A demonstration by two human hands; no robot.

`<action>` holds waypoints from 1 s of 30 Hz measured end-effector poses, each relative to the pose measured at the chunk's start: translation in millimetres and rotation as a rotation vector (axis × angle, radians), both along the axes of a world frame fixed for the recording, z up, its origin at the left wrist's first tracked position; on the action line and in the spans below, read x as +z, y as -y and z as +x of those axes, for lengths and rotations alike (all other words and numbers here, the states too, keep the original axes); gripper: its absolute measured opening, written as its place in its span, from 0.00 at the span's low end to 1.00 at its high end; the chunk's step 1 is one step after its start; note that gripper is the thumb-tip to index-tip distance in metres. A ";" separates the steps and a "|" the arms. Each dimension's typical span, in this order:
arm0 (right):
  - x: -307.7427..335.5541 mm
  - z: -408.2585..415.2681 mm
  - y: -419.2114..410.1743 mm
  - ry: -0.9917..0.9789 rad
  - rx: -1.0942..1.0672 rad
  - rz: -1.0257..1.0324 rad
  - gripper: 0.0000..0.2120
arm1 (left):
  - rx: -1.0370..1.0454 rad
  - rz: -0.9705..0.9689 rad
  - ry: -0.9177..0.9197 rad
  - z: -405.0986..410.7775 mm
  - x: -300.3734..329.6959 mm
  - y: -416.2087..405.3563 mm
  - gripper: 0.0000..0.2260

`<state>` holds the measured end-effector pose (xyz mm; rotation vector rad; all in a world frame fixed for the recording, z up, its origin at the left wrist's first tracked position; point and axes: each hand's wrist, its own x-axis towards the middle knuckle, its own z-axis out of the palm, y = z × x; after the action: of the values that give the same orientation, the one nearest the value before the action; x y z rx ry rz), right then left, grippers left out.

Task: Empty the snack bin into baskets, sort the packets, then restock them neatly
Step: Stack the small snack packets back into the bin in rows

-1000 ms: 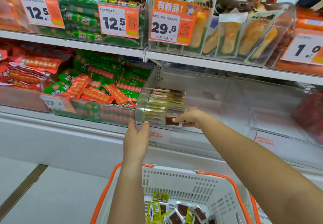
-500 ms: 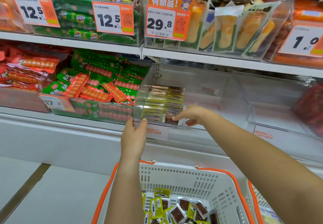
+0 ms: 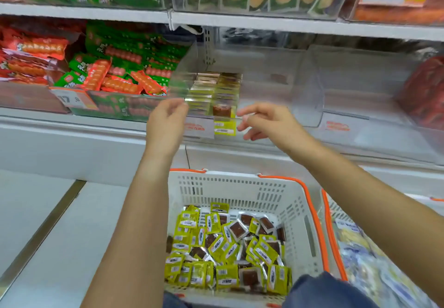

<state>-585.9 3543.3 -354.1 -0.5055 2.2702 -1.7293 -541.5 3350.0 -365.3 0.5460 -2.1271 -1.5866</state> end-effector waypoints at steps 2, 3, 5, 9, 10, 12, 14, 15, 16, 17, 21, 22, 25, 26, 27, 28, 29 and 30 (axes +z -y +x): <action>-33.9 15.7 -9.9 0.105 0.085 0.031 0.06 | -0.124 0.015 0.029 6.6 -4.4 -16.9 0.06; -56.8 19.9 -13.9 0.167 0.120 0.070 0.06 | -0.211 0.000 0.082 10.3 -10.4 -25.6 0.06; -107.3 23.2 -21.2 0.285 0.152 0.175 0.06 | -0.431 -0.110 0.264 15.2 -34.6 -37.5 0.06; -220.4 26.5 -38.5 0.368 0.146 0.412 0.07 | -0.802 -0.429 0.701 19.2 -121.7 -29.1 0.15; -247.3 28.5 -43.2 0.363 0.158 0.496 0.07 | -0.826 -0.459 0.783 21.3 -148.6 -24.1 0.17; -293.3 34.1 -53.9 0.353 0.217 0.739 0.15 | -0.829 -0.497 0.914 27.6 -206.6 -14.8 0.18; -330.1 41.0 -64.5 0.347 0.300 0.971 0.27 | -0.880 -0.556 1.054 34.8 -264.5 -12.7 0.18; -345.0 44.8 -67.8 0.345 0.330 1.064 0.31 | -0.935 -0.596 1.120 37.3 -291.1 -15.1 0.18; -359.3 49.0 -69.0 0.343 0.353 1.143 0.34 | -0.996 -0.629 1.168 39.0 -313.9 -19.8 0.18; -371.2 54.4 -68.0 0.330 0.375 1.208 0.38 | -1.053 -0.660 1.194 39.6 -333.0 -26.3 0.19; -402.9 69.0 -50.4 0.178 0.425 1.432 0.48 | -1.177 -0.783 1.139 34.5 -381.4 -55.6 0.19; -407.3 69.2 -45.1 0.146 0.430 1.475 0.48 | -1.176 -0.780 1.111 33.0 -388.9 -61.0 0.18; -424.3 65.3 -40.8 0.054 0.394 1.535 0.52 | -1.075 -0.677 1.031 30.6 -404.0 -67.8 0.16; -425.2 64.9 -41.7 0.064 0.441 1.558 0.52 | -1.036 -0.625 1.019 29.9 -405.6 -66.6 0.16; -426.3 66.2 -43.0 0.021 0.465 1.576 0.48 | -1.009 -0.579 1.006 29.1 -405.5 -63.6 0.17; -430.6 67.2 -45.6 -0.057 0.462 1.591 0.44 | -0.993 -0.542 0.998 28.0 -404.8 -59.2 0.18; -429.9 64.5 -46.1 -0.118 0.424 1.561 0.41 | -0.978 -0.500 0.992 26.6 -402.7 -54.2 0.19; -424.9 59.9 -45.9 -0.164 0.390 1.505 0.39 | -0.950 -0.448 0.986 24.5 -399.5 -49.0 0.19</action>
<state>-526.0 3589.2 -779.0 -0.6020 2.5378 0.3836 -517.0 3399.0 -764.8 0.1222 -3.7644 -1.1914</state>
